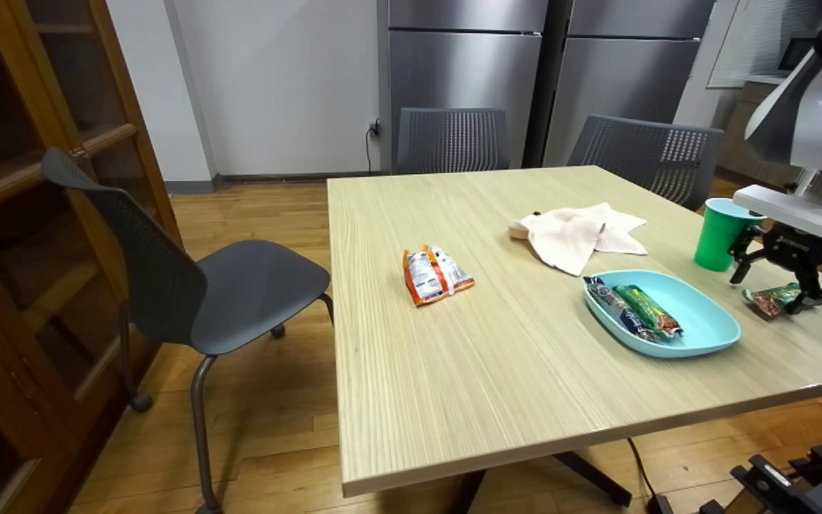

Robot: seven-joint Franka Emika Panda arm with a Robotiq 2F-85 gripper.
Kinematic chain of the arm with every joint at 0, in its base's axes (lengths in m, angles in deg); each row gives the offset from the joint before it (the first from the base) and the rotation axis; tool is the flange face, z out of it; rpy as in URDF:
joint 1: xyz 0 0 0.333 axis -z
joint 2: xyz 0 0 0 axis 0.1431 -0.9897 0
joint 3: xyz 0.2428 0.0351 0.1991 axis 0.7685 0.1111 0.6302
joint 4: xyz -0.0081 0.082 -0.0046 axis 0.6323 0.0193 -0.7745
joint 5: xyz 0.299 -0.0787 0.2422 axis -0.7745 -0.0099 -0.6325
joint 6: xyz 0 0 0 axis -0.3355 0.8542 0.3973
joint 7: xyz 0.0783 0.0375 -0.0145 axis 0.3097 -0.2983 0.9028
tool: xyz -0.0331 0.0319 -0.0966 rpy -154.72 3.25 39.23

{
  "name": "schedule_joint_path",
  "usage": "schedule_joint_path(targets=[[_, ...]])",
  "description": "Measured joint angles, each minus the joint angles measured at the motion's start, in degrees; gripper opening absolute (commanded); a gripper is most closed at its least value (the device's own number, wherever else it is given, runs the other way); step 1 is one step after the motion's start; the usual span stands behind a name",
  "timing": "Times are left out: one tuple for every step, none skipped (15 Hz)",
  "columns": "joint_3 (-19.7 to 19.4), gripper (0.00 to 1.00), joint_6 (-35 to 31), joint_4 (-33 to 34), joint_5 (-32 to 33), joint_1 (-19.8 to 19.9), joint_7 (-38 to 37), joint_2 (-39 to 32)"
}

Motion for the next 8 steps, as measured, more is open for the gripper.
schedule_joint_path(targets=[[0.00, 0.60, -0.04, 0.04, 0.00, -0.01, 0.00, 0.00], [0.01, 0.53, -0.07, 0.08, 0.00, -0.06, 0.00, 0.00], [0.01, 0.43, -0.07, 0.09, 0.00, -0.15, 0.00, 0.00], [0.01, 0.37, -0.12, 0.09, 0.00, -0.31, 0.00, 0.00], [0.00, 0.30, -0.31, 0.09, 0.00, -0.50, 0.00, 0.07], [-0.03, 0.24, -0.35, 0.06, 0.07, -0.64, 0.00, 0.21], [-0.07, 0.16, -0.35, -0.08, 0.11, -0.72, 0.00, 0.38], [-0.12, 0.16, -0.38, -0.28, 0.14, -0.76, 0.00, 0.59]])
